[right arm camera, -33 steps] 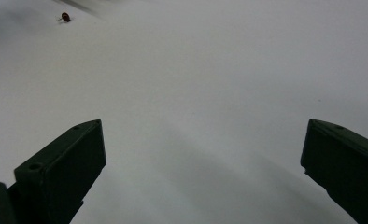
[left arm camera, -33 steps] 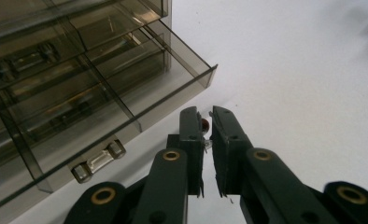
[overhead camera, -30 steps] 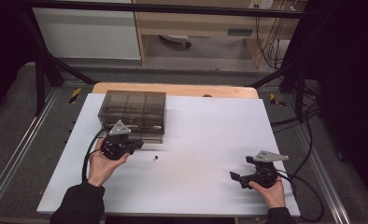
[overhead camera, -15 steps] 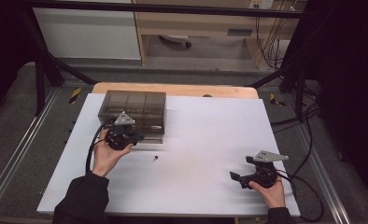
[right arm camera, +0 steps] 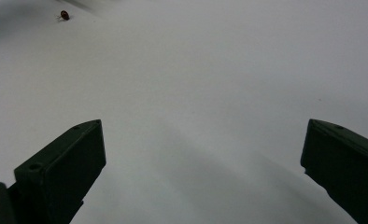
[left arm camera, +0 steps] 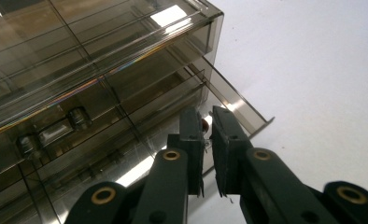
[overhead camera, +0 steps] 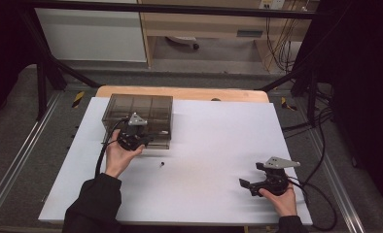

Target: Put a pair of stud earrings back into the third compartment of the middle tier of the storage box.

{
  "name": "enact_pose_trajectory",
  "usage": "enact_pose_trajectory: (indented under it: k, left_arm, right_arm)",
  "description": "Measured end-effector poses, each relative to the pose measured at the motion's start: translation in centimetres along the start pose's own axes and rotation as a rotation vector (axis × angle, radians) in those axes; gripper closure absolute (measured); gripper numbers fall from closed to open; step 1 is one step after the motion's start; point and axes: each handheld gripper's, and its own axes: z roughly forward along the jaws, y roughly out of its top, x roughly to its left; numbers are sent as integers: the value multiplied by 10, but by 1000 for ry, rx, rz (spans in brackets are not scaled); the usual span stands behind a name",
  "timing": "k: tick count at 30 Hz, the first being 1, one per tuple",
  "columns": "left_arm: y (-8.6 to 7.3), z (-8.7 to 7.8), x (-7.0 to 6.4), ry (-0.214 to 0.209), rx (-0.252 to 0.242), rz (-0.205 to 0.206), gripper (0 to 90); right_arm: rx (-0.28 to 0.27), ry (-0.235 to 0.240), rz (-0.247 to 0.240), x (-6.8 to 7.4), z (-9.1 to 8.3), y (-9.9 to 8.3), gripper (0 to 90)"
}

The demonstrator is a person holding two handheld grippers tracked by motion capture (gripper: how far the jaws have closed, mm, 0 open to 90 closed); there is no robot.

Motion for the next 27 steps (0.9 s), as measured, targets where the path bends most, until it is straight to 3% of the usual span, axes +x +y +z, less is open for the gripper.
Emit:
enact_pose_trajectory:
  k: [16,24,27]
  left_arm:
    - [-8,24,6,17,36,-20,819]
    - [-8,25,6,14,26,-11,796]
    - [-7,21,6,19,14,-17,737]
  right_arm:
    - [0,-1,-3,0,0,0,8]
    - [0,-1,-1,0,0,0,7]
    - [0,-1,-2,0,0,0,7]
